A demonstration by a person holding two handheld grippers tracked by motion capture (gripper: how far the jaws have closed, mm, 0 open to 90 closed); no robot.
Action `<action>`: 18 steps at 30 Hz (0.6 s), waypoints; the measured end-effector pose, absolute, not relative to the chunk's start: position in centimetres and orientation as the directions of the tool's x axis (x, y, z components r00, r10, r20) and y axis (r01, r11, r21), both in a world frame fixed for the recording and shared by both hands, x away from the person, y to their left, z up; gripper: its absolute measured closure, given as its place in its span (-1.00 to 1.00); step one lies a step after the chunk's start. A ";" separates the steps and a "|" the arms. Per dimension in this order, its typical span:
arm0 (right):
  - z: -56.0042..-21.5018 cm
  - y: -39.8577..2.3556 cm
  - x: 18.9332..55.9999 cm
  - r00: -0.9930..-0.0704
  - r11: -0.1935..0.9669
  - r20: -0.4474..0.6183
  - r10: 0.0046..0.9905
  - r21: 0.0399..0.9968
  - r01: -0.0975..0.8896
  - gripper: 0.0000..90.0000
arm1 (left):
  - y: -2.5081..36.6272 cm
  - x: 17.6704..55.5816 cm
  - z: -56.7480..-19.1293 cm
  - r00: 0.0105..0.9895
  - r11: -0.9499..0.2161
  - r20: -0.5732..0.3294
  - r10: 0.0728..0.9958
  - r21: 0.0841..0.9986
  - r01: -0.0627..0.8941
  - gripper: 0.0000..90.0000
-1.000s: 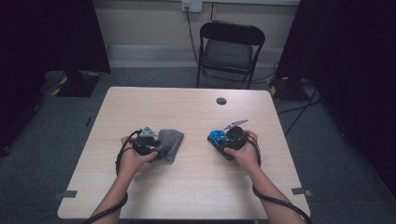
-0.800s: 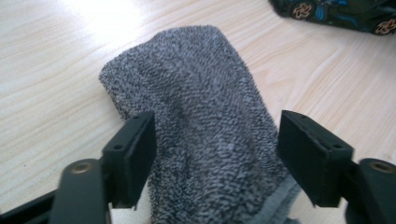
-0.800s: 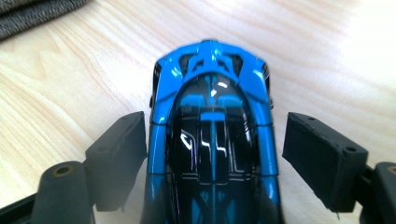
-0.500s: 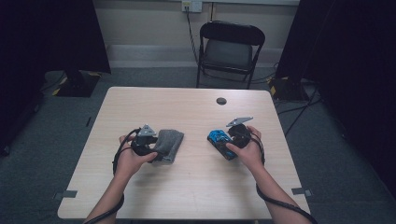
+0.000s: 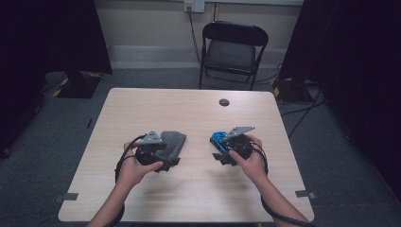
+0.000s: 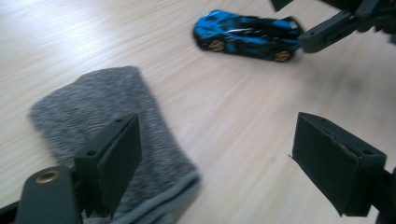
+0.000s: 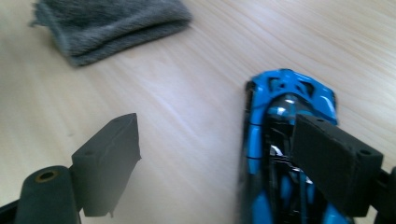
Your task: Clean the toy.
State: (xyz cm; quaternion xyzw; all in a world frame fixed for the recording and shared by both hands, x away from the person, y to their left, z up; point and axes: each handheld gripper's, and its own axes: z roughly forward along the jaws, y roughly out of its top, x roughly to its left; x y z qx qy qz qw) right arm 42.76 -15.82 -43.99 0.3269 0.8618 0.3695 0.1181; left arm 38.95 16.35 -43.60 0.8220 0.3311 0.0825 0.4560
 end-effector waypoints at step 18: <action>-45.0 -14.3 38.6 -0.846 0.549 0.087 0.527 0.725 0.417 -0.67 | 13.8 35.0 -45.7 0.849 -0.438 -0.164 0.502 0.798 0.413 -0.65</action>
